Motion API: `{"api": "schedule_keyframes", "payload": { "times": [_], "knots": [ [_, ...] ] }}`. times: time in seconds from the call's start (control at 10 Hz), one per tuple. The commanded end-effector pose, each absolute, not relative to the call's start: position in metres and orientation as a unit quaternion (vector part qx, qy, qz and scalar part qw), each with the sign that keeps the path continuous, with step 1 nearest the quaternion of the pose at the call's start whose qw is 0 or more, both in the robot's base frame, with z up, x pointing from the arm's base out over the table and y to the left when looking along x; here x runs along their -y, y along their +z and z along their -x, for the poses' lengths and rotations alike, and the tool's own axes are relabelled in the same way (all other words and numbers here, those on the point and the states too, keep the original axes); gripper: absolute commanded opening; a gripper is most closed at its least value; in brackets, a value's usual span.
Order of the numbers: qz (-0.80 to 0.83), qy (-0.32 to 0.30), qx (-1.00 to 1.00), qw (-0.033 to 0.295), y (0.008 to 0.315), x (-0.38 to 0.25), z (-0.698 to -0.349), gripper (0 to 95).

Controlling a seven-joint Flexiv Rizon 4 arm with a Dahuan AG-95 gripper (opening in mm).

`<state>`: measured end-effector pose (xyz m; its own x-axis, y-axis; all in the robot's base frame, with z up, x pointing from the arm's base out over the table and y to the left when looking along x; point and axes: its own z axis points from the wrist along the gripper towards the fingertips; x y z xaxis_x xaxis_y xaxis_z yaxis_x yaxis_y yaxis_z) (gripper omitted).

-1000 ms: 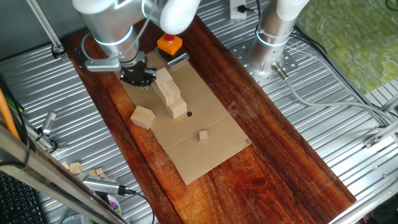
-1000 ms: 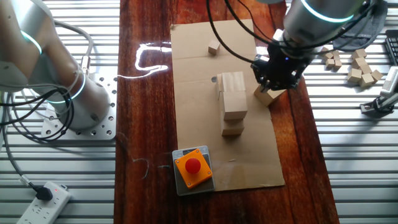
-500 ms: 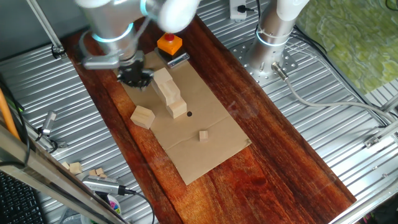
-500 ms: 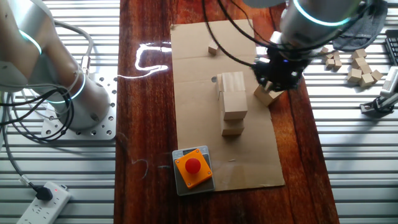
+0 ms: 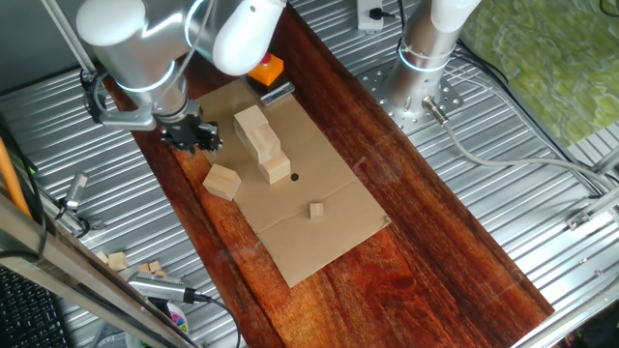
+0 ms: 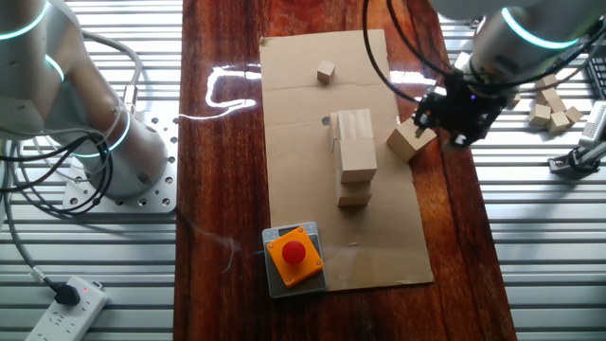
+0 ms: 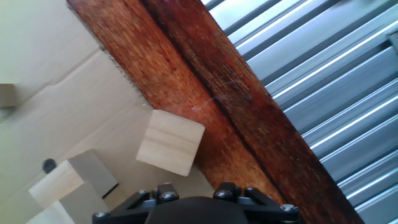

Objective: Stack the blocks into a pyramid shape

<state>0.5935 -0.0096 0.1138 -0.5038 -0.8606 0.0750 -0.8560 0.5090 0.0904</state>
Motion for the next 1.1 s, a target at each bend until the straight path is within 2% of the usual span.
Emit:
{"api": "schedule_keyframes", "payload": {
  "times": [0.1, 0.6, 1.1],
  "knots": [
    [-0.494, -0.016, 0.867, 0.059, 0.110, 0.006, -0.596, 95.0],
    [-0.464, -0.019, 0.884, 0.057, 0.093, -0.002, -0.602, 95.0],
    [-0.464, -0.019, 0.884, 0.057, 0.093, -0.002, -0.602, 95.0]
  ]
}}
